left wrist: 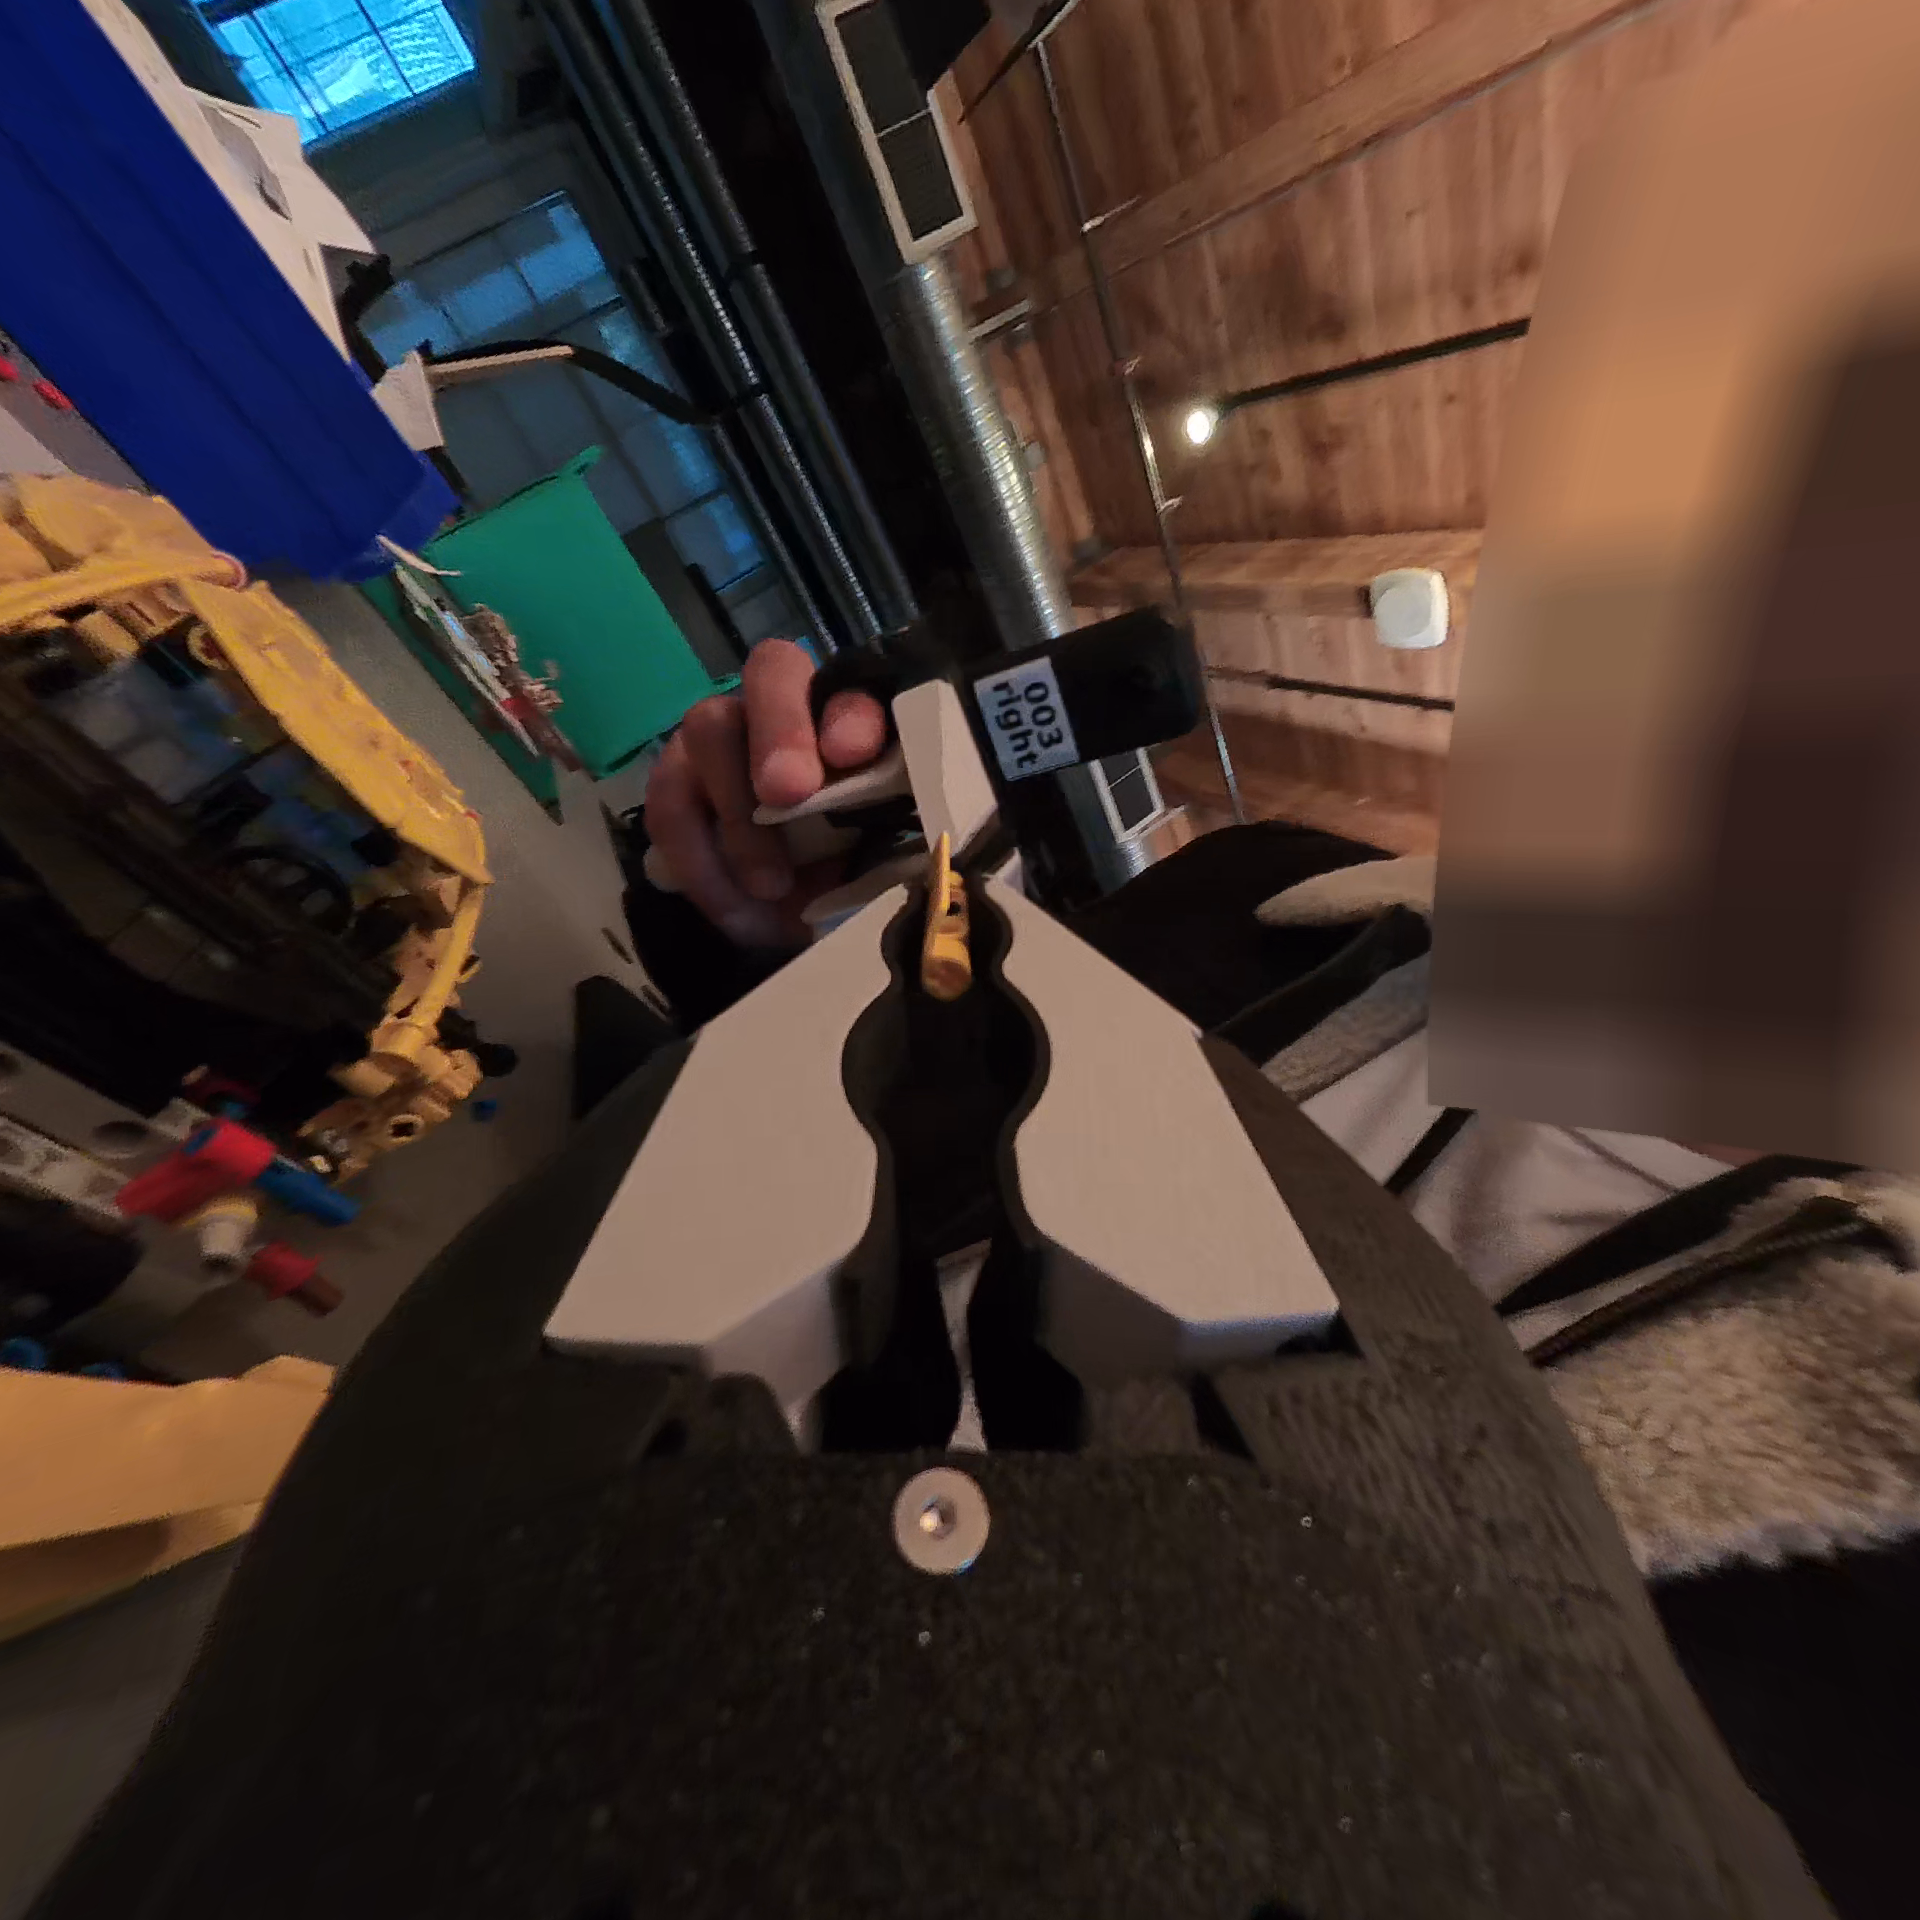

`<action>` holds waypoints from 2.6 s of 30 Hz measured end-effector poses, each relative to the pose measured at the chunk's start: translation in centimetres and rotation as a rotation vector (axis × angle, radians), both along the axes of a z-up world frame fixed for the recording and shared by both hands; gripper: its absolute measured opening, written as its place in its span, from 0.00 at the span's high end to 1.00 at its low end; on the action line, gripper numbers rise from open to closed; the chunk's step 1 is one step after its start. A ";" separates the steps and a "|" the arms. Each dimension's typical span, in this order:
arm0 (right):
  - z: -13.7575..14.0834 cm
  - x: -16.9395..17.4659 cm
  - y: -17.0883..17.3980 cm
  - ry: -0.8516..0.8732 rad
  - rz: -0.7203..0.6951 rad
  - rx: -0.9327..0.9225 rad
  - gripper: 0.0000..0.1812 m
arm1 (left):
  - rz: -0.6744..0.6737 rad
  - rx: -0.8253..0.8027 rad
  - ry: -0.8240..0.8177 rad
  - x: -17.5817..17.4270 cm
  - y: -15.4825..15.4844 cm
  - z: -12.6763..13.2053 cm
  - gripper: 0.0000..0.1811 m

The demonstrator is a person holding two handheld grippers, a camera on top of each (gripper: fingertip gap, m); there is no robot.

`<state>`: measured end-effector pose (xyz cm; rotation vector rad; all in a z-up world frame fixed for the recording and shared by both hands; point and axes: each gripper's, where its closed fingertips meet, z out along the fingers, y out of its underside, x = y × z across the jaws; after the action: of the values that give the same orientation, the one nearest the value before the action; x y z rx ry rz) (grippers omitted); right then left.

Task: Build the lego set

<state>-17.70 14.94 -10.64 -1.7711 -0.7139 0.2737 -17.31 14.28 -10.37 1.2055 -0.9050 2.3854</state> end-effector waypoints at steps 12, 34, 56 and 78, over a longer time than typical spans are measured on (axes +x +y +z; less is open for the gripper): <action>-1.3 -0.2 0.4 -0.035 -0.002 -0.002 0.92 | -0.045 0.001 0.047 0.4 -1.0 -0.6 0.96; -0.7 0.8 -2.5 0.163 0.111 -0.005 0.92 | -0.045 0.036 0.037 0.2 -1.0 -0.7 0.98; -2.1 0.8 -1.5 -0.109 0.023 0.029 0.91 | 0.074 0.182 0.151 1.6 -0.3 -3.2 0.99; -1.6 0.1 -0.6 0.979 0.072 -0.420 0.92 | 0.341 0.623 -0.083 1.4 0.0 -1.0 1.00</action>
<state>-17.62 14.30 -12.21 -1.7061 0.0039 1.3015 -15.93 14.30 -11.36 1.5884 -1.6739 2.5043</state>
